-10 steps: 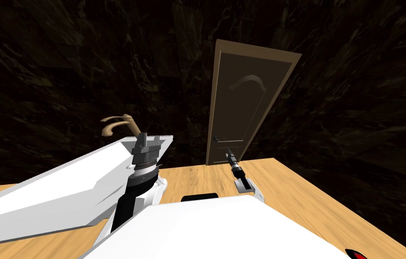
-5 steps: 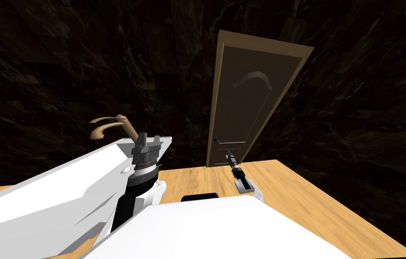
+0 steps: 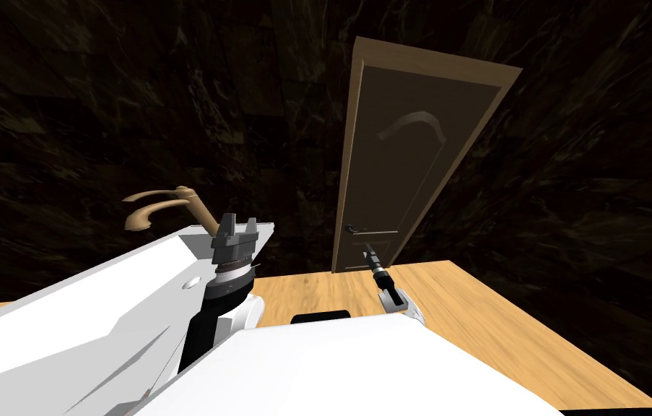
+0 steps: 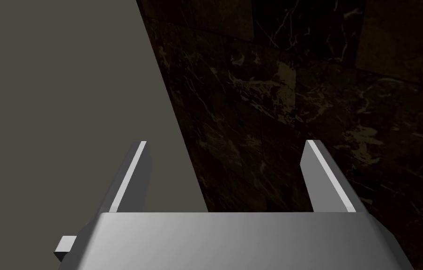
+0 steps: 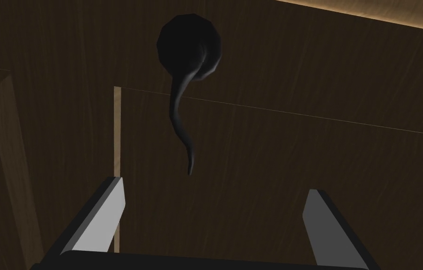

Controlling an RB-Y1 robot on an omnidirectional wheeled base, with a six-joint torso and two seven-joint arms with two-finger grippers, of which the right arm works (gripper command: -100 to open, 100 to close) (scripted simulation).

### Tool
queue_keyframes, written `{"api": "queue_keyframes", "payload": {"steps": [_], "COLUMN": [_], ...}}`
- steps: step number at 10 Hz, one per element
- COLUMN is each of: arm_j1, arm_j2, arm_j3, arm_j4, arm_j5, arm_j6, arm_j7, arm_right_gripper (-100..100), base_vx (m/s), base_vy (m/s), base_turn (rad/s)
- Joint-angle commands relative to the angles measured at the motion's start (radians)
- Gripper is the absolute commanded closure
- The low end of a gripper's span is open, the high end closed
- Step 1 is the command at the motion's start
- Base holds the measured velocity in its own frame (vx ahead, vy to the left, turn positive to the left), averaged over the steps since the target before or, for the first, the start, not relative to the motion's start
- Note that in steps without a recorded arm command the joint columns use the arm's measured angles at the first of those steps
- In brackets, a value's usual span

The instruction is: Pull the door open

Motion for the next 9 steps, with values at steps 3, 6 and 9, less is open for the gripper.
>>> {"api": "queue_keyframes", "payload": {"steps": [3, 6, 9], "arm_j1": [-0.026, -0.021, -0.014], "arm_j2": [-0.015, -0.034, -0.068], "arm_j3": [-0.001, -0.021, -0.053], "arm_j4": [0.078, 0.101, 0.148], "arm_j5": [0.012, -0.004, -0.028], "arm_j6": [-0.013, -0.032, -0.065], "arm_j7": [-0.023, -0.028, -0.041], "arm_right_gripper": [-100, -100, -100], "base_vx": [0.155, 0.131, 0.164], "base_vy": [-0.004, 0.032, 0.042], "base_turn": [0.013, 0.102, 0.161]}}
